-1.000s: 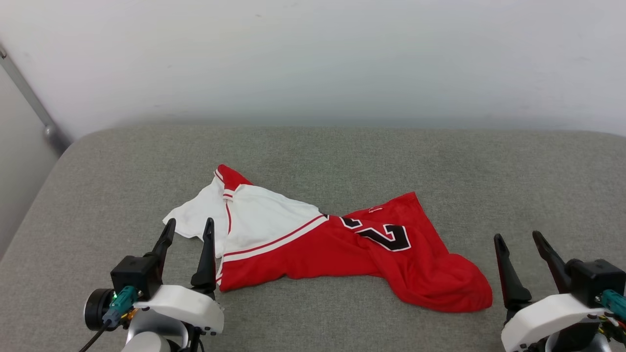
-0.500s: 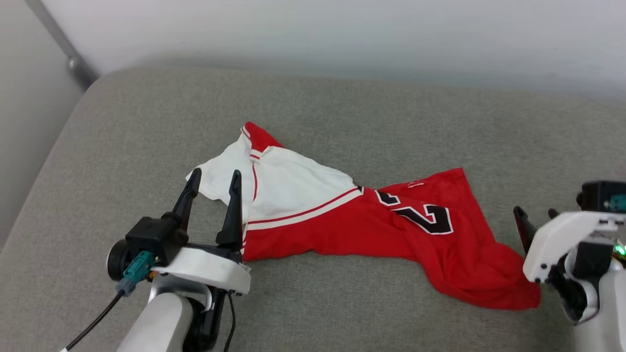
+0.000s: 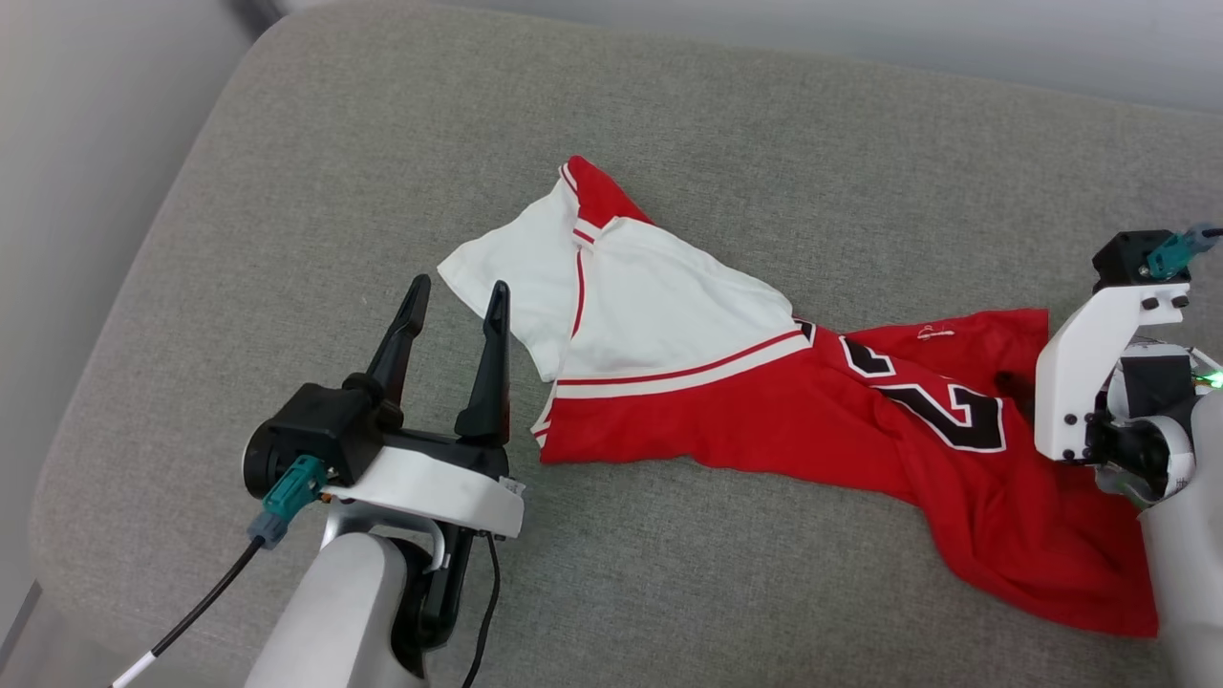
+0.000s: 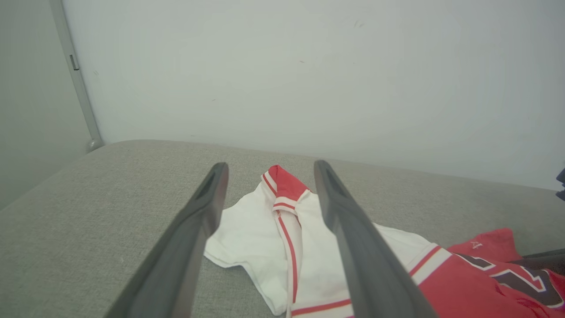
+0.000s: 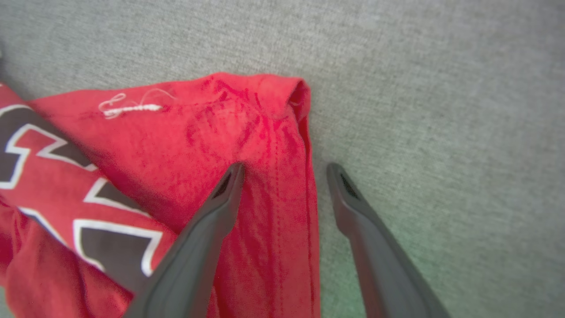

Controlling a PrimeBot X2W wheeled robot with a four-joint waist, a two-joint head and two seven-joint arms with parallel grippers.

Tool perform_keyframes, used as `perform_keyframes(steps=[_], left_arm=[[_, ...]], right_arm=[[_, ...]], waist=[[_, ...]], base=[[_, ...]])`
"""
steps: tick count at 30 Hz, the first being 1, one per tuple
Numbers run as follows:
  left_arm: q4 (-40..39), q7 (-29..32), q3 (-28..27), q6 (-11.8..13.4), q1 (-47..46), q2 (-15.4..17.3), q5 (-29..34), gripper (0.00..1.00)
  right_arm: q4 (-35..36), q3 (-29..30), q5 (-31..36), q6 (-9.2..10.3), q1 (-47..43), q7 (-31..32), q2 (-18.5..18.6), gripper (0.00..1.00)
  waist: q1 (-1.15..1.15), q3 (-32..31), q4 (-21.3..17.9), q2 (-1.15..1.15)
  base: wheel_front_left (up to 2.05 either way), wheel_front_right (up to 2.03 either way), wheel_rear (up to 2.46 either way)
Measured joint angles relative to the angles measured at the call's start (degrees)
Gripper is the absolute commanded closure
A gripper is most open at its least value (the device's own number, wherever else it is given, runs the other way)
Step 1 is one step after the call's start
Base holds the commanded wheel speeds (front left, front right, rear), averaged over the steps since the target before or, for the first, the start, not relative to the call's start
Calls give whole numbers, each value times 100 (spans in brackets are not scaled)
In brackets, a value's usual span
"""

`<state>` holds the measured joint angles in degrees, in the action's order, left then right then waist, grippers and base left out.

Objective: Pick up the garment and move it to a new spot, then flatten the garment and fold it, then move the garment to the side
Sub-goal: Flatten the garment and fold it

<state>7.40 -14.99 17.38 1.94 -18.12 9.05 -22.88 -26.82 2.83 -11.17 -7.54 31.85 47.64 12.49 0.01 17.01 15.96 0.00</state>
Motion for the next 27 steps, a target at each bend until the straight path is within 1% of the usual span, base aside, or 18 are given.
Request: perform_keyframes(steps=[2,3,4,5,6,10,14,16,20,22,24,27], left_arm=[[38,0,-56,-65,-5,-71,59,0],[54,0,-89,-99,-5,-93,85,0],[71,0,-132,-115,-5,-111,120,0],[96,0,-163,-142,-3,-125,151,0],[152,0,-279,-179,39,-152,215,0],[220,0,-383,-203,186,-133,310,0],[240,-1,-483,-175,375,-54,366,0],[245,-1,-533,-144,514,-3,370,0],[194,25,-600,-78,713,81,350,0],[127,77,-624,-31,818,123,347,0],[74,132,-646,19,912,158,344,0],[-24,220,-660,67,1044,186,307,0]], right_arm=[[-133,44,-67,0,64,130,14,0],[-169,59,-97,1,83,166,18,32],[-203,78,-104,1,101,188,15,62],[-229,82,-125,1,108,197,14,77],[-235,-5,-207,4,101,144,-3,100],[-16,-241,-296,4,7,-103,46,100],[631,-260,-343,2,-86,-350,203,100],[1066,-148,-334,1,-282,-372,270,100],[1939,323,-215,2,-1024,-264,324,100],[2356,632,-111,2,-1443,-166,256,100],[2673,937,-65,2,-1970,-87,99,100],[2940,1351,-27,3,-2811,13,-367,100]], waist=[[0,38,68,0],[-1,46,88,0],[-1,45,94,0],[0,30,91,0],[0,-44,45,0],[0,-217,-80,0],[0,-451,-288,0],[0,-569,-433,0],[0,-792,-761,0],[0,-882,-935,0],[0,-967,-1106,0],[-1,-1077,-1340,0]], base=[[0,0,0],[0,0,0],[0,0,0],[0,0,0],[0,0,0],[0,0,0],[0,0,0],[0,0,0],[0,0,0],[0,0,0],[0,0,0],[0,0,0]])
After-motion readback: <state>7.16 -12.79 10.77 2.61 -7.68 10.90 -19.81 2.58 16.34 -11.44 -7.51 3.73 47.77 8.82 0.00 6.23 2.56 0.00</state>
